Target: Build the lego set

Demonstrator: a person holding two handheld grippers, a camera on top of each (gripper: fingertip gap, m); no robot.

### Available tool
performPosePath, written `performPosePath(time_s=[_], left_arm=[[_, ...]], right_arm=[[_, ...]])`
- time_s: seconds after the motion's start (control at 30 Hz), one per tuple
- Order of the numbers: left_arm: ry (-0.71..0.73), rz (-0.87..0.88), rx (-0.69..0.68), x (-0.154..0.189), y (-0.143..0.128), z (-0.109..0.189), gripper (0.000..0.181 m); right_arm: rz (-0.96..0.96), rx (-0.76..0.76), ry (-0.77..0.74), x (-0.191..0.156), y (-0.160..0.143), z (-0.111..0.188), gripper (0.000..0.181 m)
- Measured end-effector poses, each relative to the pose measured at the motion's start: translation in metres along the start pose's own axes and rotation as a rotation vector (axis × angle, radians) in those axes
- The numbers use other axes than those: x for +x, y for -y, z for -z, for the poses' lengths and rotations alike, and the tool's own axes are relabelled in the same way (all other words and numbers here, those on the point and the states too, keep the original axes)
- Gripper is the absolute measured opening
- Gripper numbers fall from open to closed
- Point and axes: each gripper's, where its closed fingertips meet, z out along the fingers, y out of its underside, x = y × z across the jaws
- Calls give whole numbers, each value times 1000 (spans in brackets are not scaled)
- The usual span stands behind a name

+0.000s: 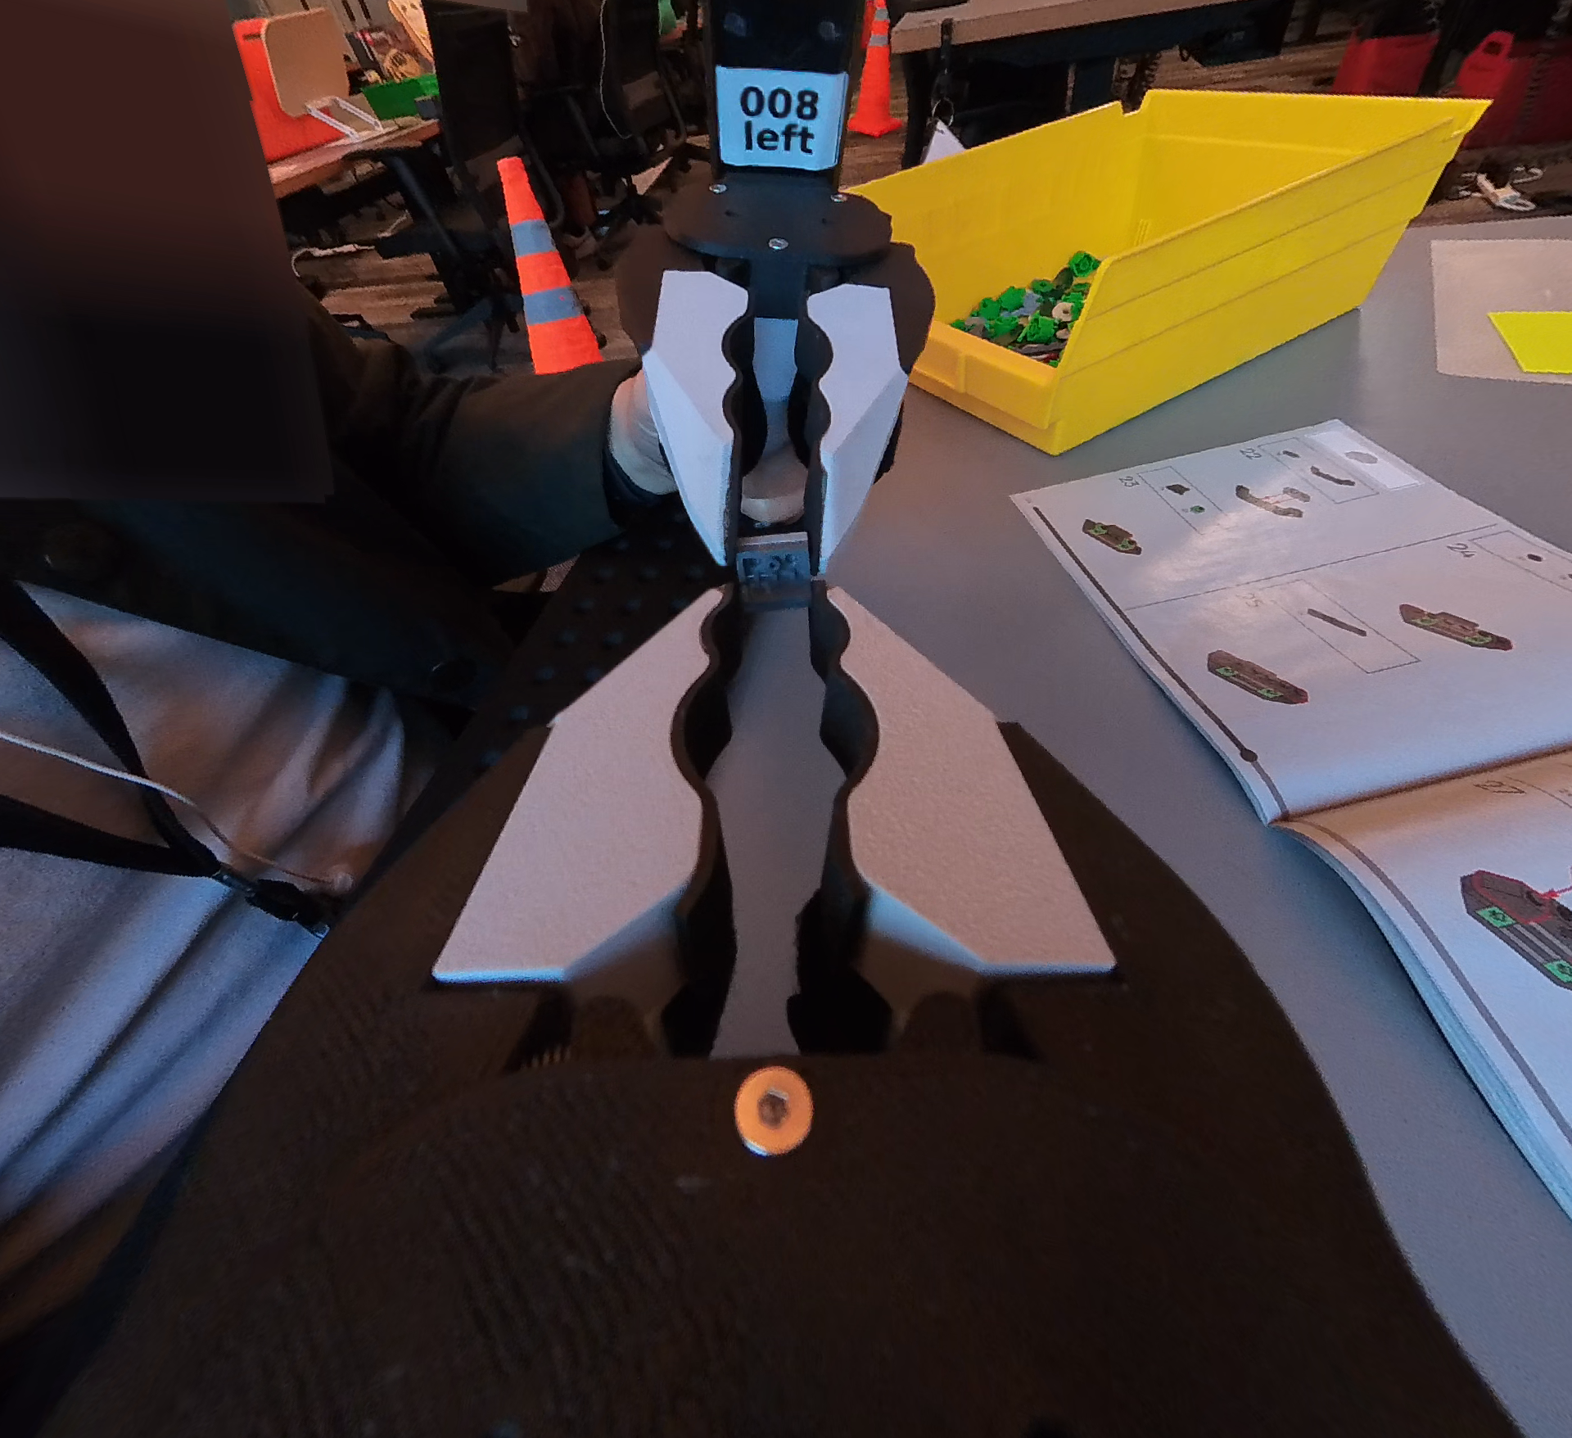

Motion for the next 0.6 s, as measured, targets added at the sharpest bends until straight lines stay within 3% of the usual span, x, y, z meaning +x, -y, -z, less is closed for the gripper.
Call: performPosePath(time_s=[0.33, 0.37, 0.47, 0.53, 0.6], left_arm=[[4, -3, 21, 2, 5, 3, 14], [25, 2, 37, -2, 7, 8, 0], [57, 35, 250, -13, 36, 42, 0], [15, 60, 340, -9, 45, 47, 0], [3, 53, 293, -5, 38, 33, 16]], right_arm=[[-24, 48, 31, -3, 6, 3, 14], [-30, 51, 27, -1, 6, 5, 14], [-66, 160, -16, 12, 20, 28, 13], [-67, 172, -25, 16, 24, 32, 13], [-52, 145, 5, 10, 21, 24, 13]])
